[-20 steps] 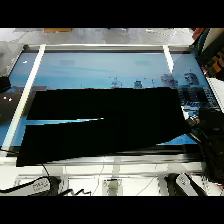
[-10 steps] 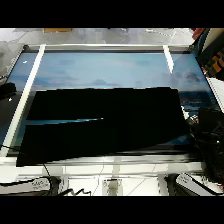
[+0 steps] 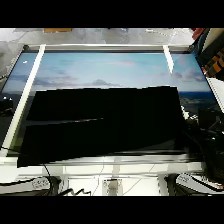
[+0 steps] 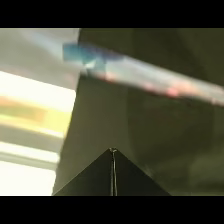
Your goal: Fold the clothes and pants, and hang the long-sleeved shirts on hangers.
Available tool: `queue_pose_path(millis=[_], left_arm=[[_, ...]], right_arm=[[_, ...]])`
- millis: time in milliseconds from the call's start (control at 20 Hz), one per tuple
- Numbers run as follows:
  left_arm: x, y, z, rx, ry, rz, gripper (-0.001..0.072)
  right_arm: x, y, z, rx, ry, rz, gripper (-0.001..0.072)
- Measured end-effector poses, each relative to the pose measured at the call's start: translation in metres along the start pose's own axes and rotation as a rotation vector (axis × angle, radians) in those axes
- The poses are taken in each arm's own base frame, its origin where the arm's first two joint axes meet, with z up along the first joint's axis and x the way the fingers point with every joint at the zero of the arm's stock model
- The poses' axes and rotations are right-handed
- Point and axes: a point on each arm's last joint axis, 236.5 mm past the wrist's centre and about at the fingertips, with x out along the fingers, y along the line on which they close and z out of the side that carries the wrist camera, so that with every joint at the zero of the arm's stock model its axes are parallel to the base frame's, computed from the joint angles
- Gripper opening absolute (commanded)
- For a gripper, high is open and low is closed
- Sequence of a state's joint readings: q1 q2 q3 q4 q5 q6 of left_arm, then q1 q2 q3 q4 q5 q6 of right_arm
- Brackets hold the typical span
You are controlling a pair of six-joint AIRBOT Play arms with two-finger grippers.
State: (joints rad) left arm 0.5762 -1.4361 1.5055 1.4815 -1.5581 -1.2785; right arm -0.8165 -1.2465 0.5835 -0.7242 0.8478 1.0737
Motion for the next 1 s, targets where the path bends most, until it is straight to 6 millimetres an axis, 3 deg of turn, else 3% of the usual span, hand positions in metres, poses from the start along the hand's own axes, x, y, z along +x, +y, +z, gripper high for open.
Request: queue_pose_path(millis=[150,300,350,450,650,800,850,950,1000], left_arm=[[0.005,0.004,-0.034,-0.038,0.061,-0.011,0.0008],[0.012,0.012,-0.082,-0.116,0.124,-0.029,0.0011],[0.016,0.015,-0.101,-0.152,0.144,-0.036,0.0070],[0.023,0.019,-0.136,-0.224,0.173,-0.048,0.0459],[0.040,0.033,-0.192,-0.397,0.145,-0.039,0.0470],[0.055,0.040,-0.223,-0.529,0.133,-0.048,0.0471],[0.062,0.040,-0.229,-0.573,0.124,-0.061,0.0502],[0.075,0.040,-0.239,-0.637,0.112,-0.079,0.0649],[0.081,0.039,-0.242,-0.654,0.105,-0.083,0.0649]], right_arm=[[0.002,0.022,0.001,-0.131,-0.025,0.013,0.0027],[0.003,0.040,0.007,-0.220,-0.072,0.011,0.0027],[0.003,0.044,0.008,-0.239,-0.081,0.010,0.0027],[0.005,0.051,0.008,-0.269,-0.091,0.010,0.0027],[0.005,0.056,0.007,-0.292,-0.097,0.012,0.0027],[0.006,0.058,0.006,-0.299,-0.094,0.015,0.0027],[0.006,0.059,0.006,-0.300,-0.093,0.016,0.0027],[0.006,0.059,0.005,-0.301,-0.091,0.017,0.0027],[0.006,0.059,0.005,-0.302,-0.090,0.017,0.0028]])
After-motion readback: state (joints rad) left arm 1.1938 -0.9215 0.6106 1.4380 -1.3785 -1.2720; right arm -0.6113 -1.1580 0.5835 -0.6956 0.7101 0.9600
